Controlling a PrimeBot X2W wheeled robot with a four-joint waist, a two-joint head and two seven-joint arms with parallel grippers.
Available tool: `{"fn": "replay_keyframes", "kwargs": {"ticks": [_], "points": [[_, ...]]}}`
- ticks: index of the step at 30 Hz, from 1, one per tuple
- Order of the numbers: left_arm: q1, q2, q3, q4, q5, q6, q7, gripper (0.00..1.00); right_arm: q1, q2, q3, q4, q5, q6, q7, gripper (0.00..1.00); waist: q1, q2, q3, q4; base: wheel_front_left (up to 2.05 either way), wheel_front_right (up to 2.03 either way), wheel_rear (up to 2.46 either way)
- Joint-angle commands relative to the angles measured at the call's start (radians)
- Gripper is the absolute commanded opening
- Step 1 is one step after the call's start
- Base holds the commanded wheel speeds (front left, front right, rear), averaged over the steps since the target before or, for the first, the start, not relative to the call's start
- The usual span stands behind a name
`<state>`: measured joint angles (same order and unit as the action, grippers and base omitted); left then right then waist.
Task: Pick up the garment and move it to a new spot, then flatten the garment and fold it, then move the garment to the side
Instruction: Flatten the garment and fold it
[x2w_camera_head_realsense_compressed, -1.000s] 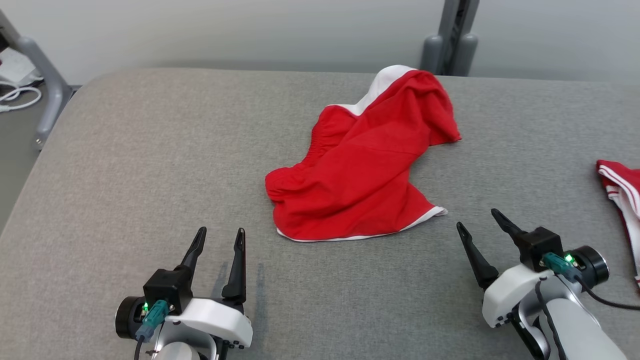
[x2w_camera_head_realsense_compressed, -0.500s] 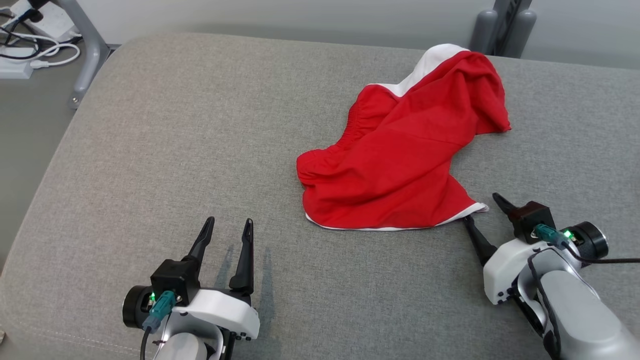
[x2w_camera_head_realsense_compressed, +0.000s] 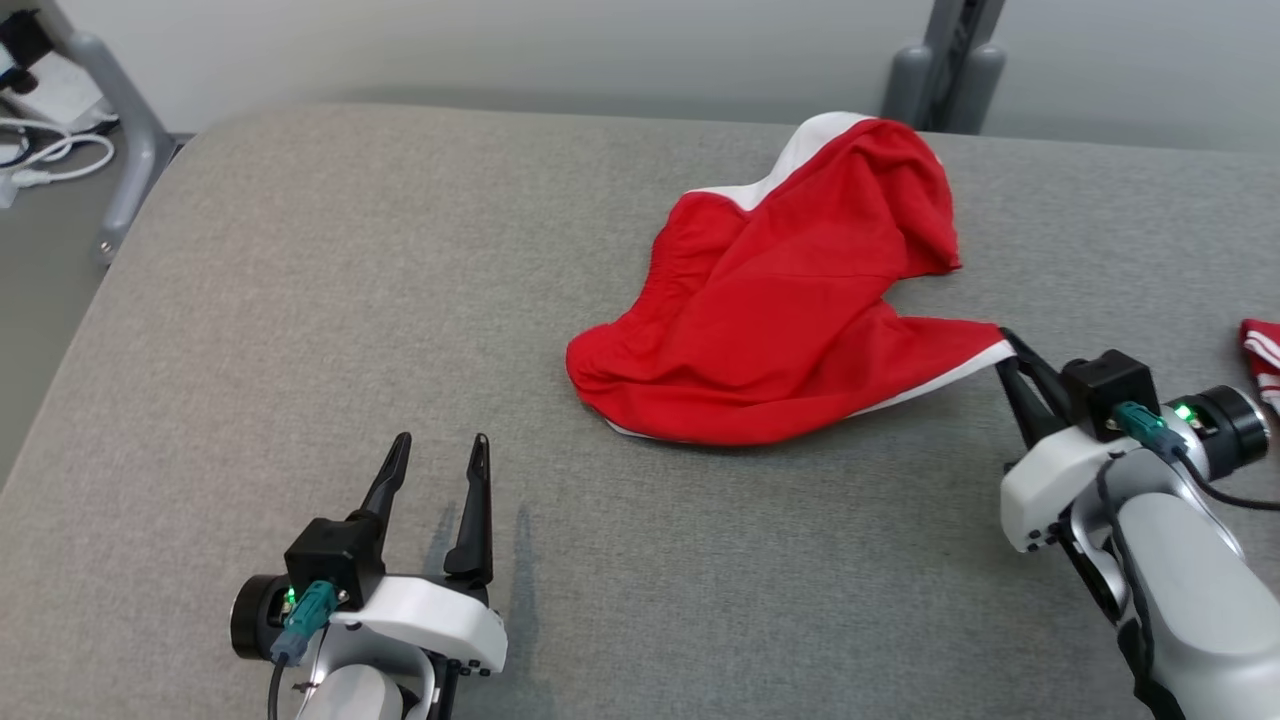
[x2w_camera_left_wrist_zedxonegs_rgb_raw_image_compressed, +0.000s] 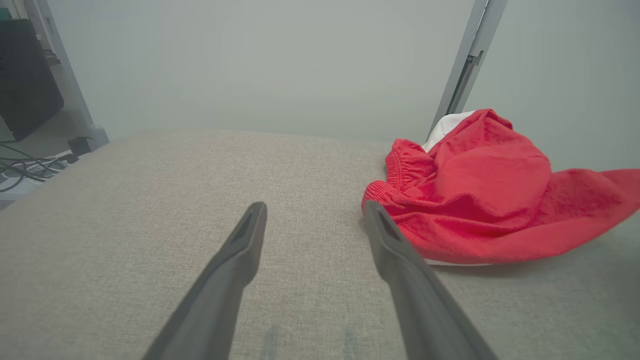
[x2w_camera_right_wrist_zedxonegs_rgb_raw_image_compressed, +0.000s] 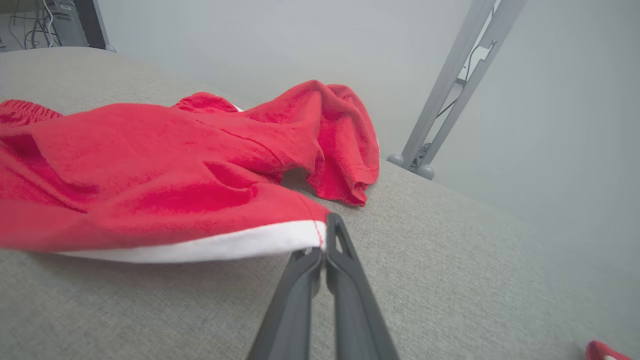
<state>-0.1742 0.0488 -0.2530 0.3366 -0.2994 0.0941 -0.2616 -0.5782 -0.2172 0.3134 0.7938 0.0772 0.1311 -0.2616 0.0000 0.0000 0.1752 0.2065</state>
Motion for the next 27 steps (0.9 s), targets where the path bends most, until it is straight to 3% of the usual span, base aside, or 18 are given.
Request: {"fn": "replay_keyframes", "kwargs": {"ticks": [1,11,19,20,27], "points": [[0.008,0.005,0.01,0.0,0.003,0.003,-0.004,1.0,0.036,-0.005,-0.036,-0.028,-0.029,-0.001,-0.005,0.0,0.0,0.0,-0.027,-0.029,0.0,0.0,0.0],[0.043,0.005,0.026,-0.012,-0.007,0.004,-0.004,1.0,0.23,0.052,-0.267,-0.246,-0.214,-0.001,0.071,0.0,0.0,0.0,-0.076,-0.12,0.0,0.0,0.0],[0.046,0.004,0.025,-0.011,-0.003,-0.003,-0.004,1.0,0.372,0.12,-0.365,-0.361,-0.288,-0.001,0.186,0.0,0.0,0.0,-0.082,-0.151,0.0,0.0,0.0],[0.046,0.004,0.025,-0.009,0.0,-0.004,-0.004,1.0,0.383,0.123,-0.377,-0.371,-0.294,-0.001,0.191,1.0,0.0,0.0,-0.083,-0.153,0.0,0.0,0.0],[0.041,0.004,0.027,-0.005,0.007,-0.007,-0.004,1.0,0.421,0.153,-0.391,-0.418,-0.268,-0.001,0.225,1.0,0.0,0.0,-0.085,-0.161,0.0,0.0,0.0]]}}
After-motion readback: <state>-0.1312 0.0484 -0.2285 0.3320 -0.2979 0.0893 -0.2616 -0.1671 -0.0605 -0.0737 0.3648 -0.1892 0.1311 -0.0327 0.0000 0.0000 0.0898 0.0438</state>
